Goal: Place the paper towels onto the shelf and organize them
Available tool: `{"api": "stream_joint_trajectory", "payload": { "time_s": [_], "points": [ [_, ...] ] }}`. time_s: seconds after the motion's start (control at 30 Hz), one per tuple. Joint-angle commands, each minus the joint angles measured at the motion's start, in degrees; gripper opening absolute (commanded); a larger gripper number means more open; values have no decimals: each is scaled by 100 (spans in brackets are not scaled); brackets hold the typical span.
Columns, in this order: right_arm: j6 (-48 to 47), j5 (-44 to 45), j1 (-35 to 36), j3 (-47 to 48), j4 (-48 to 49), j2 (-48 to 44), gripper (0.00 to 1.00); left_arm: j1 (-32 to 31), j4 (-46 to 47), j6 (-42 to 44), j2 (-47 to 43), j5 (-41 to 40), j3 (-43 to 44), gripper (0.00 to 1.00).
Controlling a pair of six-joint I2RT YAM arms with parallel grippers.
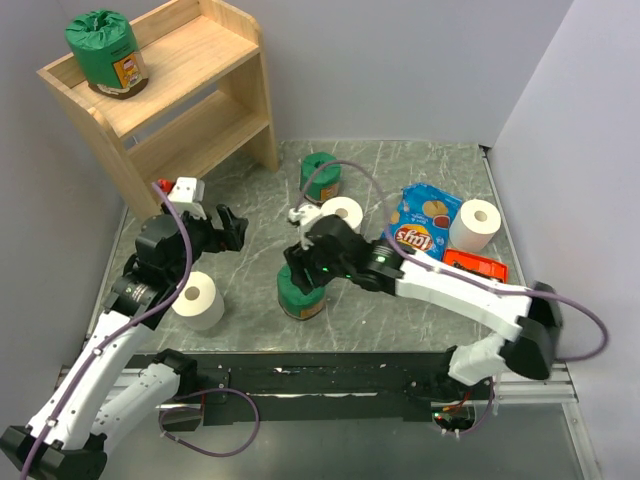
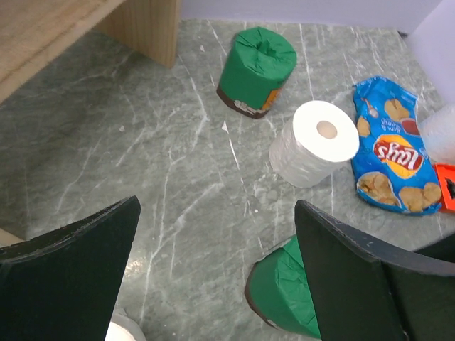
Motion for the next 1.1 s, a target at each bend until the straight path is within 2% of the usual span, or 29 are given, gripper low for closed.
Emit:
{"api": "stream_joint_trajectory", "payload": {
  "time_s": [0.0, 0.1, 0.23, 0.4, 0.63, 0.8, 1.07],
  "points": [
    [300, 236, 13, -421, -43, -1048, 69, -109, 36, 152, 206, 322, 66, 96],
    [520, 463, 12, -931, -43, -1690, 68, -373, -95, 240, 426, 270, 163, 97],
    [889, 1087, 4, -1738, -131, -2637, 67, -1293, -367, 275, 663, -54, 303, 99],
    [1338, 1676, -5, -2311, -342, -3492, 67, -2217, -658, 241, 1163, -600, 611, 96],
    [1760, 2282, -14, -2821, -781, -4748, 69, -3711, -1142, 30, 2551, -1391, 1402, 93],
    [1988, 2512, -23, -3024, -1150, -5390, 70, -4064, -1343, -41, 3229, -1585, 1833, 91],
    [2120, 2793, -14, -3138, -1458, -6138, 72, -4223, -1353, -357, 3704, -1532, 1719, 86]
  ]
}}
